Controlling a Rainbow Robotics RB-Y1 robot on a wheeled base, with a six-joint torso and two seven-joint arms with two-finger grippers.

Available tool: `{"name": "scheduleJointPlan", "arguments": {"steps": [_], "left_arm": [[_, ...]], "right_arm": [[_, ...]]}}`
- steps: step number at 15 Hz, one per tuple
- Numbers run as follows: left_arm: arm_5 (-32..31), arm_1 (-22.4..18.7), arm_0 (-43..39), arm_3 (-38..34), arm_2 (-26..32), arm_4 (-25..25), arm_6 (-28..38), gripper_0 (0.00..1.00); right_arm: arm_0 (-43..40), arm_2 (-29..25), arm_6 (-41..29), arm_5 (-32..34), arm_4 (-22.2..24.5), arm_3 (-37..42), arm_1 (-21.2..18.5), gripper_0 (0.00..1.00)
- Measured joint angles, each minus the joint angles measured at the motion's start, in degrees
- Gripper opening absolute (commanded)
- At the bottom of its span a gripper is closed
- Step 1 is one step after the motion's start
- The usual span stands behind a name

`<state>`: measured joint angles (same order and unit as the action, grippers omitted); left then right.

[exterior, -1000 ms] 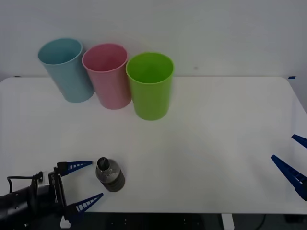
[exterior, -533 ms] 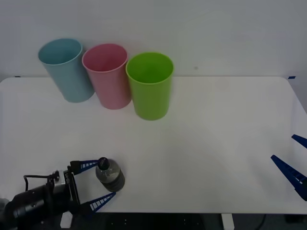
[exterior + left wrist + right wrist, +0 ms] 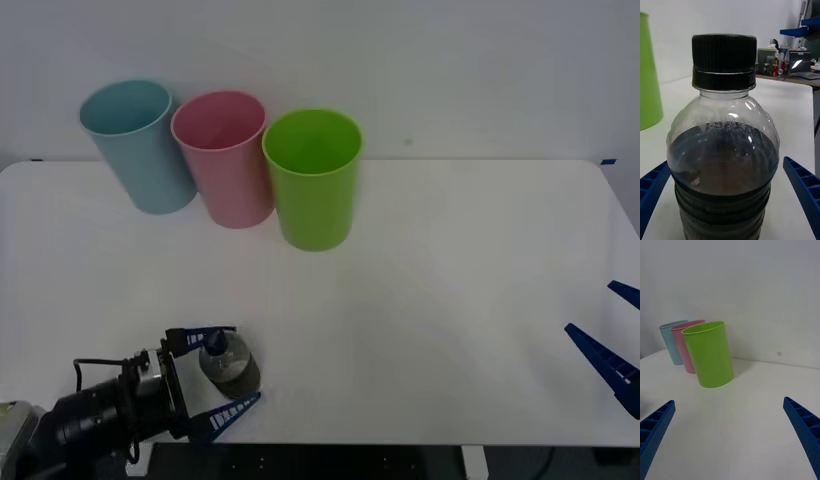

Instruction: Grasp the object on the table and drop it into the matching bin: aluminum can to the light blue bin, PET bottle to the pink bin.

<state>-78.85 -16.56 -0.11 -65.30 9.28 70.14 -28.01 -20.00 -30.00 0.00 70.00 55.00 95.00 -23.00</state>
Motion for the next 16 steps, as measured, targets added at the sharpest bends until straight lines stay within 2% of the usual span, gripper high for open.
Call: {"name": "scheduleJointPlan", "arguments": {"steps": [5,6,7,8,9,10,11,16], "left_arm": [[0.1,1.0,0.1,0.0,0.5,0.9,-0.4,1.0],[0.1,1.0,0.2,0.0,0.5,1.0,-0.4,0.82],[0.0,1.0,0.2,0.0,0.5,1.0,-0.4,0.46],[0.0,1.0,0.2,0.0,0.5,1.0,-0.4,0.19],[0.0,1.0,0.2,0.0,0.5,1.0,-0.4,0.07],[0.0,1.0,0.2,0.0,0.4,1.0,-0.4,0.02],[0.1,1.0,0.3,0.0,0.5,1.0,-0.4,0.0],[0.1,0.9,0.3,0.0,1.2,1.0,-0.2,0.0]], "right_arm": [[0.0,0.0,0.0,0.0,0.0,0.0,0.0,1.0],[0.0,0.0,0.0,0.0,0.0,0.0,0.0,1.0],[0.0,0.0,0.0,0.0,0.0,0.0,0.0,1.0],[0.0,0.0,0.0,0.0,0.0,0.0,0.0,1.0],[0.0,0.0,0.0,0.0,0.0,0.0,0.0,1.0],[0.0,0.0,0.0,0.0,0.0,0.0,0.0,1.0],[0.0,0.0,0.0,0.0,0.0,0.0,0.0,1.0],[0.0,0.0,0.0,0.0,0.0,0.0,0.0,1.0]]}}
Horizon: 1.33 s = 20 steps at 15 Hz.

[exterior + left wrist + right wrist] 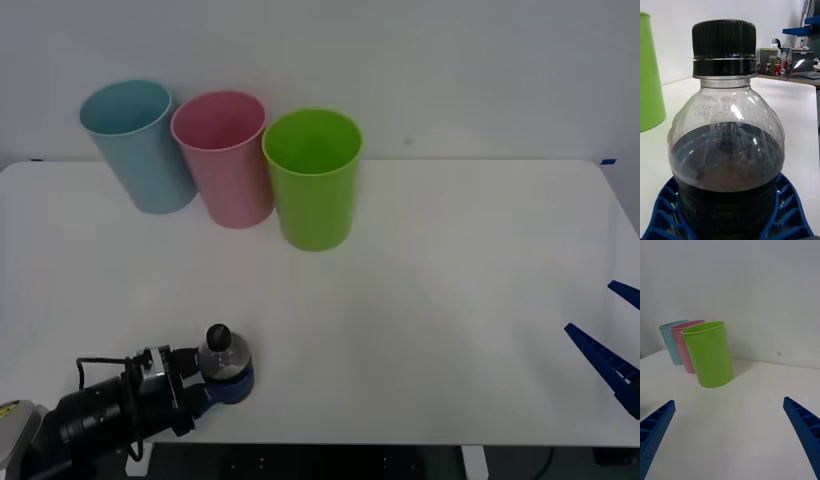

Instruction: Grasp the object on the table and drop it into the matching bin: aluminum can to the light blue bin, PET bottle to the pink bin.

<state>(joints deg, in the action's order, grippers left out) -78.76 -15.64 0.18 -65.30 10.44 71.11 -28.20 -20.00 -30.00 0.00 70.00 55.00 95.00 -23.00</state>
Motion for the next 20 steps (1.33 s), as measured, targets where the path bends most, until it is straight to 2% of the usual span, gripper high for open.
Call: {"name": "scheduleJointPlan", "arguments": {"steps": [5,11,15,20], "left_arm": [[0.0,0.0,-0.1,0.0,1.6,-1.1,0.6,0.0],[1.5,0.0,-1.7,-1.2,4.3,-6.8,1.7,0.0],[8.4,0.0,-7.3,-10.1,5.0,-11.9,4.3,0.0],[16.7,0.0,-13.0,-23.8,7.6,-13.8,16.6,0.0]], "right_arm": [[0.0,0.0,0.0,0.0,0.0,0.0,0.0,1.0],[0.0,0.0,0.0,0.0,0.0,0.0,0.0,1.0],[0.0,0.0,0.0,0.0,0.0,0.0,0.0,1.0],[0.0,0.0,0.0,0.0,0.0,0.0,0.0,1.0]]}}
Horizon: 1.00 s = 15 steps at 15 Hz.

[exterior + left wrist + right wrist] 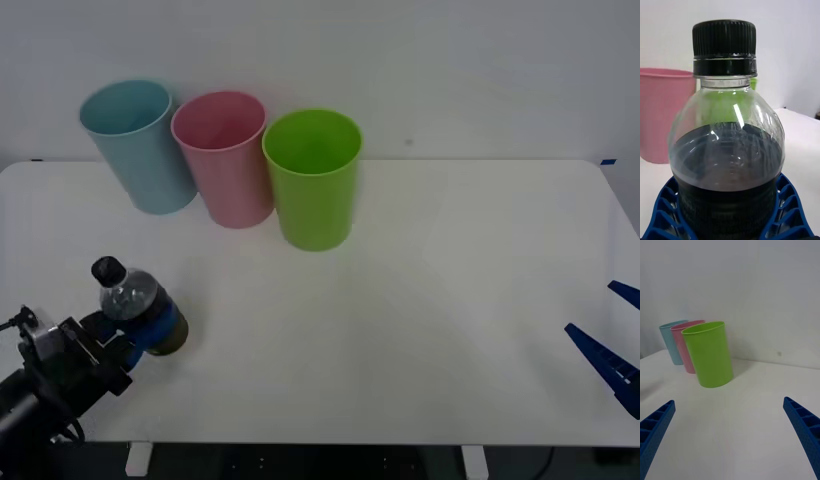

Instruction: Grasp the object on the table and drop it into the matching bin: aluminum can to the light blue bin, PET bottle to the pink bin.

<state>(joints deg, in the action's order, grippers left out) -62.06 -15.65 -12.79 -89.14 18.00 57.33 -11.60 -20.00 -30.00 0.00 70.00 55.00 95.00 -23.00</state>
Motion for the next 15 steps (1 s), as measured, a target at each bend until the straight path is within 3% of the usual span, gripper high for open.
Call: {"name": "scheduleJointPlan", "arguments": {"steps": [5,8,15], "left_arm": [[5.8,-0.1,0.0,-8.6,4.5,-0.9,12.1,0.0],[10.9,-0.1,1.7,-12.8,4.1,-0.9,18.1,0.0],[14.9,-2.4,14.1,-13.2,5.3,5.0,29.8,0.01]], "right_arm": [[0.0,0.0,0.0,0.0,0.0,0.0,0.0,1.0],[0.0,0.0,0.0,0.0,0.0,0.0,0.0,1.0],[0.0,0.0,0.0,0.0,0.0,0.0,0.0,1.0]]}}
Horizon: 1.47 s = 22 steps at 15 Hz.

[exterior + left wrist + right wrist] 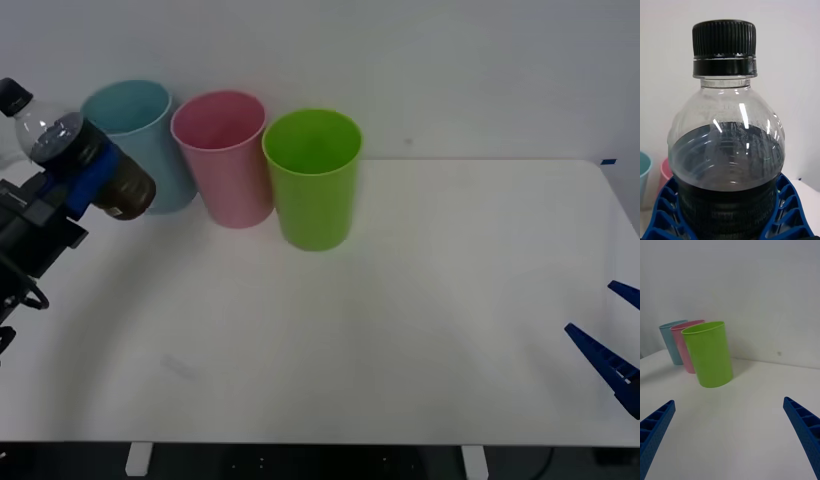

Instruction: Grasp the object on the table and drop it into the matching bin: aluminum can to the light blue bin, PET bottle to the pink bin.

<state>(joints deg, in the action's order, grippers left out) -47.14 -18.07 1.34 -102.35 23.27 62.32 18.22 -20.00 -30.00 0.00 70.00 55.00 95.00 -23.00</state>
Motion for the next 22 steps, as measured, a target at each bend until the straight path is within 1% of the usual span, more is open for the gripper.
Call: {"name": "scheduleJointPlan", "arguments": {"steps": [4,6,11,16,20,22], "left_arm": [[4.2,-0.4,6.0,1.1,-1.3,4.4,1.1,0.01],[5.1,-0.4,9.8,3.8,-2.0,6.8,1.1,0.01],[7.2,-0.3,20.5,14.2,-4.7,12.1,0.5,0.01],[10.0,-0.3,31.1,25.9,-6.9,17.5,-1.5,0.01],[12.0,0.0,37.3,33.6,-9.1,19.3,-3.5,0.01],[13.1,0.5,39.3,35.9,-9.7,20.1,-4.4,0.0]], "right_arm": [[0.0,0.0,0.0,0.0,0.0,0.0,0.0,1.0],[0.0,0.0,0.0,0.0,0.0,0.0,0.0,1.0],[0.0,0.0,0.0,0.0,0.0,0.0,0.0,1.0],[0.0,0.0,0.0,0.0,0.0,0.0,0.0,1.0],[0.0,0.0,0.0,0.0,0.0,0.0,0.0,1.0],[0.0,0.0,0.0,0.0,0.0,0.0,0.0,1.0]]}}
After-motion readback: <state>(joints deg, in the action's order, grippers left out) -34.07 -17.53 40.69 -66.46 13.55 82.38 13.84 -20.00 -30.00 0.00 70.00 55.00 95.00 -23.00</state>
